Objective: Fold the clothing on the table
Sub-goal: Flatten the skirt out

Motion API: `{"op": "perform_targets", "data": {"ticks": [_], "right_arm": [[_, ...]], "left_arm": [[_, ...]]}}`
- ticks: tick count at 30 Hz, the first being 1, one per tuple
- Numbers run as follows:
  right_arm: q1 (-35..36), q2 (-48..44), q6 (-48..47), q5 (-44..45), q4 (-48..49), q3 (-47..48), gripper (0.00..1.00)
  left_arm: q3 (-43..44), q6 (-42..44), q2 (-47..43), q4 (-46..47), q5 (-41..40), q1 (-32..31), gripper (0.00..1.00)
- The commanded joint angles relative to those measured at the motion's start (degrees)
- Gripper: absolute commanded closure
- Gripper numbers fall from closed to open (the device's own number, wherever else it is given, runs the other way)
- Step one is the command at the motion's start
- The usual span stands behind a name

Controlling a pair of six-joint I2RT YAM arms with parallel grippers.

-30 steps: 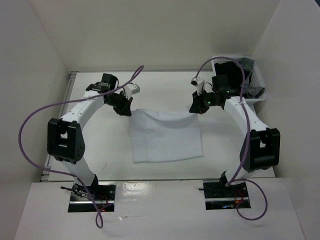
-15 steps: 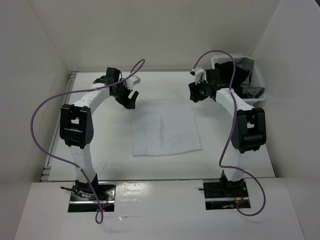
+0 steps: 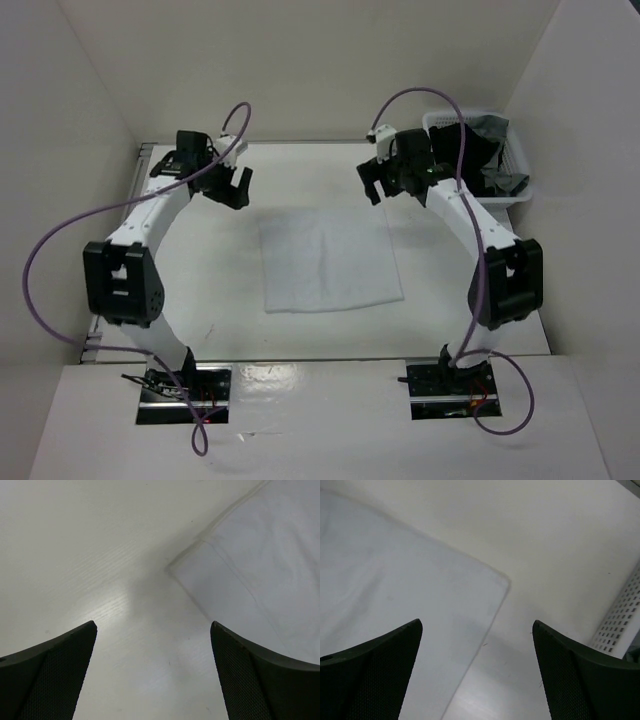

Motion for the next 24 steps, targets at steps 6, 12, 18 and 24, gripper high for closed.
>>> {"op": "perform_targets", "data": {"ticks": [6,12,18,24], "right_arm": [[5.27,-14.82,-8.01,-11.19,-18.36,-7.85,0.04],[9.22,-14.92,-9.87,-19.39,-25.58,-12.06,0.01],[16.78,-8.59,-12.42,-21.07,-31.82,-12.07,0.01],[21.0,-1.56,-16.02,-25.91,-36.29,-12.07,0.01]], "left_arm": [[-10.2,0.01,-25.48,-6.08,-0.02,6.68,0.0],[-19.5,-3.15,-34.03,-7.93,14.43,15.29,0.0],[-23.21,0.71,-36.41,-11.79,24.58,22.68,0.0],[-28.31,3.26,-41.5,-11.27,26.7,25.05,0.0]]}}
